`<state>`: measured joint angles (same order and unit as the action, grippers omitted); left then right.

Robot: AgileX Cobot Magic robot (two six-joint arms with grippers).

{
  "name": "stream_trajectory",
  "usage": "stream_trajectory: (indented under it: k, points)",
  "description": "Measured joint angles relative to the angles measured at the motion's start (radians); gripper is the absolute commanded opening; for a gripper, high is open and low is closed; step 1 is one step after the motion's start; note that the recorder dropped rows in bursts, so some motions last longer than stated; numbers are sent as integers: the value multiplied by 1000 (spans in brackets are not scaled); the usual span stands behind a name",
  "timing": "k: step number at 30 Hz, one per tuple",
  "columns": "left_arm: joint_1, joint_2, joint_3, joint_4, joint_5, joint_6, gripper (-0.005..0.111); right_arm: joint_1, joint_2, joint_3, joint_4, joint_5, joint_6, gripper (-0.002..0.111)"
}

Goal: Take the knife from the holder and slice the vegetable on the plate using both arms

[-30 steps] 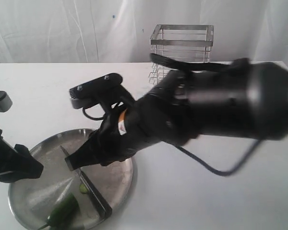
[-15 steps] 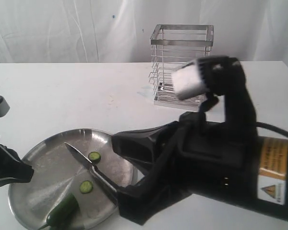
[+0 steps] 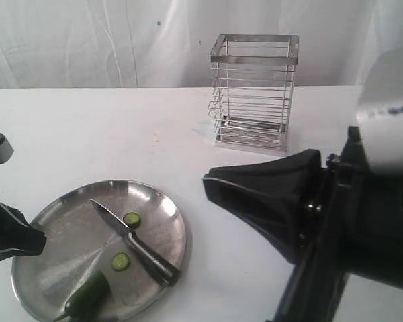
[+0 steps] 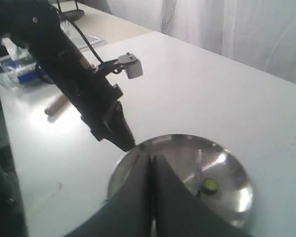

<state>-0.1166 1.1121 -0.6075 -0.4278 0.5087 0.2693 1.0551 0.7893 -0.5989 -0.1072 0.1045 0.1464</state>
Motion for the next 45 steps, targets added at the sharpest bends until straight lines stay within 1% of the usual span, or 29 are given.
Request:
stream_trajectory:
  k: [2,3,4,5,6,7,8,10,12,15,18,21,34,39,42,45]
  points:
    - [0,0,0,0,0,0,22,-49,-40,30,-12,2,-40,0]
    - [0,0,0,0,0,0,22,-123,-101,75,-17,2,-59,0]
    - [0,0,0,0,0,0,22,-168,-137,106,-22,2,-64,0]
    - [0,0,0,0,-2,0,22,-250,-210,171,-24,2,-87,0]
    - [0,0,0,0,-2,0,22,-294,-255,211,-26,4,-103,0]
    - [0,0,0,0,-2,0,22,-374,-341,294,-26,7,-121,0]
    - [0,0,0,0,-2,0,22,-411,-389,337,-26,7,-126,0]
    - [0,0,0,0,-2,0,22,-514,-561,483,-26,13,-133,0]
    - [0,0,0,0,-2,0,22,-568,-682,564,-21,19,-117,0]
    - [0,0,0,0,-2,0,22,-629,-776,592,-15,75,-32,0]
    - [0,0,0,0,-6,0,22,-654,-783,592,-14,156,-3,0]
    - [0,0,0,0,-16,0,22,-654,-783,592,-14,178,2,0]
    - [0,-7,0,0,-61,0,22,-654,-783,592,-14,181,4,0]
    - [-16,-94,2,0,-98,0,22,-654,-783,592,-14,181,4,0]
    - [-61,-184,43,56,-208,0,22,-688,-783,592,-14,181,4,0]
    - [-127,-333,142,180,-436,0,22,-792,-783,592,-14,181,4,0]
